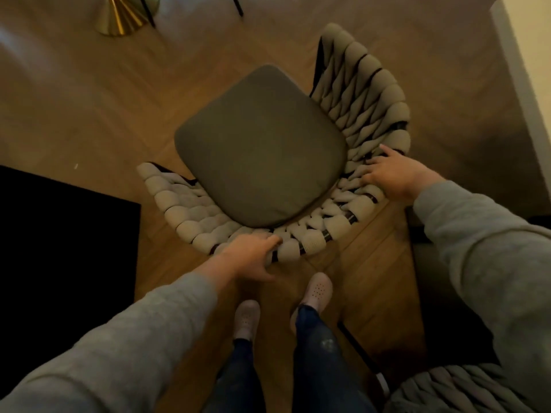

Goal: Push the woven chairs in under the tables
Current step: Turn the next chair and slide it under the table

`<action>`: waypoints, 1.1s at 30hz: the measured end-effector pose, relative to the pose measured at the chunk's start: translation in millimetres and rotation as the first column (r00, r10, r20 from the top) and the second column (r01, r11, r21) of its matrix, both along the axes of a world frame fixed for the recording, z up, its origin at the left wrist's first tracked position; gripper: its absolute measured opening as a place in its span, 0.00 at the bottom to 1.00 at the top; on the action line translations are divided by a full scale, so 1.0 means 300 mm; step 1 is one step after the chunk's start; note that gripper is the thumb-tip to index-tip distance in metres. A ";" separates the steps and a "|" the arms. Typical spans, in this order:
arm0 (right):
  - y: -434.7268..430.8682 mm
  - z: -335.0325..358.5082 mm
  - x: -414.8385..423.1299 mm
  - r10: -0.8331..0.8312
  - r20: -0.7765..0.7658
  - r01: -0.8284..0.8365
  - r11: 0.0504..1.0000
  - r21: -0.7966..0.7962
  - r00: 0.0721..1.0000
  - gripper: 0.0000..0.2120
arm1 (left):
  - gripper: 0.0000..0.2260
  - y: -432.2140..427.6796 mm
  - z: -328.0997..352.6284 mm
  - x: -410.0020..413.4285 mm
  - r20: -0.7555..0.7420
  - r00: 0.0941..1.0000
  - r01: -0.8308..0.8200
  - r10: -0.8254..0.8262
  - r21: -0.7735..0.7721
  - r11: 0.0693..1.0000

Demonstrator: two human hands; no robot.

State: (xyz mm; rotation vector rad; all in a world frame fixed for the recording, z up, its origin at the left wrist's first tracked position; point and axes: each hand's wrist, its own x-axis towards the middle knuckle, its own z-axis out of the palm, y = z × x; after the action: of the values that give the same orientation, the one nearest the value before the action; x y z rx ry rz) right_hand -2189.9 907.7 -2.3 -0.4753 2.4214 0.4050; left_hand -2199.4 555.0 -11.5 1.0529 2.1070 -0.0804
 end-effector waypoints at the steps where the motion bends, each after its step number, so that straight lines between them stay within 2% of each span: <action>1: -0.004 -0.004 -0.005 0.019 -0.008 -0.019 1.000 0.017 1.000 0.23 | 0.38 0.037 -0.009 0.026 0.008 0.999 -0.050 0.050 0.032 0.998; 3: -0.013 -0.010 -0.001 0.030 -0.016 -0.029 0.999 0.021 0.999 0.22 | 0.37 0.098 -0.026 0.066 -0.018 0.991 -0.131 0.134 0.098 0.986; 5: -0.018 -0.007 0.011 0.029 -0.022 -0.028 0.999 0.024 0.999 0.21 | 0.31 0.113 -0.038 0.082 -0.092 0.987 -0.121 0.133 0.124 0.985; 8: -0.050 -0.002 0.051 0.006 -0.056 -0.005 1.000 0.001 0.998 0.19 | 0.25 0.073 -0.042 0.092 -0.124 0.990 -0.057 0.072 0.124 0.991; 14: -0.234 -0.014 0.249 -0.147 -0.048 0.144 0.988 -0.063 0.988 0.13 | 0.25 -0.104 -0.040 0.141 -0.112 0.992 0.065 -0.054 0.099 0.993; 18: -0.423 0.001 0.413 -0.279 -0.047 0.276 0.959 -0.064 0.959 0.14 | 0.22 -0.259 -0.035 0.160 -0.082 0.981 0.186 -0.178 0.096 0.978; 22: -0.645 0.003 0.576 -0.433 -0.067 0.432 0.901 -0.039 0.899 0.16 | 0.21 -0.418 -0.027 0.173 -0.088 0.938 0.343 -0.334 0.118 0.932; 28: -1.000 0.007 0.804 -0.609 -0.063 0.606 0.793 -0.052 0.791 0.14 | 0.21 -0.652 -0.007 0.197 -0.129 0.839 0.540 -0.528 0.093 0.836; 33: -1.277 0.046 0.952 -0.644 0.016 0.641 0.760 -0.102 0.765 0.18 | 0.20 -0.839 -0.008 0.212 -0.111 0.757 0.652 -0.644 0.065 0.755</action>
State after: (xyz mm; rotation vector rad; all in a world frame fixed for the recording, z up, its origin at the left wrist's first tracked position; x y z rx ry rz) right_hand -1904.3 524.8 11.6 0.3427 2.4453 -0.0225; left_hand -2135.7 303.4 -14.0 1.8391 1.7249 -0.3662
